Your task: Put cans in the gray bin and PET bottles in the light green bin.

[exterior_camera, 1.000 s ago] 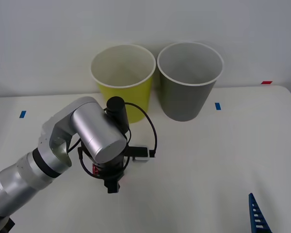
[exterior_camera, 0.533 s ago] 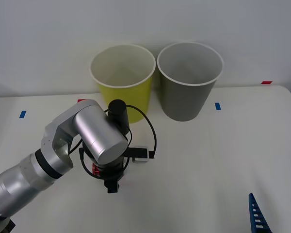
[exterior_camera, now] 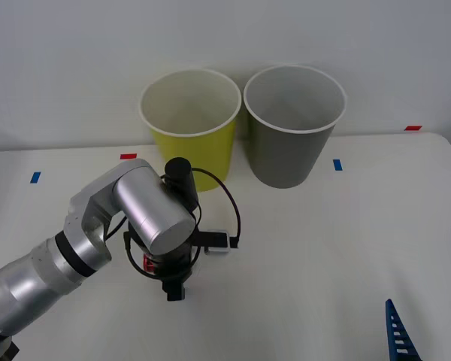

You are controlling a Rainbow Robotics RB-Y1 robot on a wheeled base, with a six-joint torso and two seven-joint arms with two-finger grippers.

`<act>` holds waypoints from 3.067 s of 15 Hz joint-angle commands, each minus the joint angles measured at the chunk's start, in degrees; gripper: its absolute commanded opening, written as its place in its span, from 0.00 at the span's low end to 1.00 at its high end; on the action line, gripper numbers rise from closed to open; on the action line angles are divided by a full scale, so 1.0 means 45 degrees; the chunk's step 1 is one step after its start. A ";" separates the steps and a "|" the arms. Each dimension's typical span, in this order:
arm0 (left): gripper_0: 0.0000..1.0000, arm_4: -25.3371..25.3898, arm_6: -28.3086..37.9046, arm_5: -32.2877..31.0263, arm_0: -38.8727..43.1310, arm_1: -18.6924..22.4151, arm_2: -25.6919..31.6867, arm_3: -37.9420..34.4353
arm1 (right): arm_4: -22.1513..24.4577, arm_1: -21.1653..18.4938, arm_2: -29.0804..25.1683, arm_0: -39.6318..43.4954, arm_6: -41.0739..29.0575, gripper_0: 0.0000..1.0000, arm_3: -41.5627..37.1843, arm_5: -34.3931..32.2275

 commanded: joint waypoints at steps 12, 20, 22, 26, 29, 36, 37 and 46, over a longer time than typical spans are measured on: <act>0.08 0.0226 -0.0640 -0.0332 0.0008 0.0203 -0.0005 0.0032 | -0.0001 0.0000 0.0000 0.0000 0.0000 1.00 0.0000 0.0000; 0.05 0.0734 0.1606 -0.0352 0.0164 0.1356 0.0073 -0.2449 | -0.0001 0.0000 0.0000 0.0000 0.0000 1.00 0.0000 0.0000; 0.04 0.0558 0.2036 -0.0450 0.1141 0.1375 0.1030 -0.3640 | -0.0001 0.0000 0.0000 0.0000 0.0000 1.00 0.0000 0.0000; 0.03 0.0265 0.3188 -0.0508 0.1922 0.1707 0.1538 -0.5398 | -0.0001 0.0000 0.0000 0.0000 0.0000 1.00 0.0000 0.0000; 0.03 0.0363 0.4965 -0.1016 0.1961 0.2059 0.1538 -0.6218 | -0.0001 0.0000 0.0000 0.0000 0.0000 1.00 0.0000 0.0000; 0.02 0.0363 0.7739 -0.1387 0.1961 0.2489 0.1557 -0.7273 | -0.0001 0.0000 0.0000 0.0000 0.0000 1.00 0.0000 0.0000; 0.02 0.0499 0.7758 -0.1407 0.1961 0.2489 0.1596 -0.7293 | -0.0001 0.0000 0.0000 0.0000 0.0000 1.00 0.0000 0.0000; 0.01 0.1925 0.8129 -0.3907 0.3172 0.2254 0.5952 -0.9402 | -0.0001 0.0000 0.0000 0.0000 0.0000 1.00 0.0000 0.0000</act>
